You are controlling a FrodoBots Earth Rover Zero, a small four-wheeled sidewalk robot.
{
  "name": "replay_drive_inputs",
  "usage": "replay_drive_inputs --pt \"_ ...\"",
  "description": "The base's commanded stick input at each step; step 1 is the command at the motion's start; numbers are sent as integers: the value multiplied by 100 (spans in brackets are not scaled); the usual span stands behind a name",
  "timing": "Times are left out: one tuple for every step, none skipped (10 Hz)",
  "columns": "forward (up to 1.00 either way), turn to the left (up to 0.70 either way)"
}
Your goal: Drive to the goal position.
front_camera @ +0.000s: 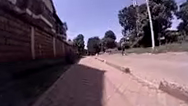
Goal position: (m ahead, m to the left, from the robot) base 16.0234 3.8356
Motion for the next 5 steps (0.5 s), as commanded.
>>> replay_drive_inputs --pt "30 0" --pt "30 0" --pt "30 0" --pt "30 0" --pt "30 0"
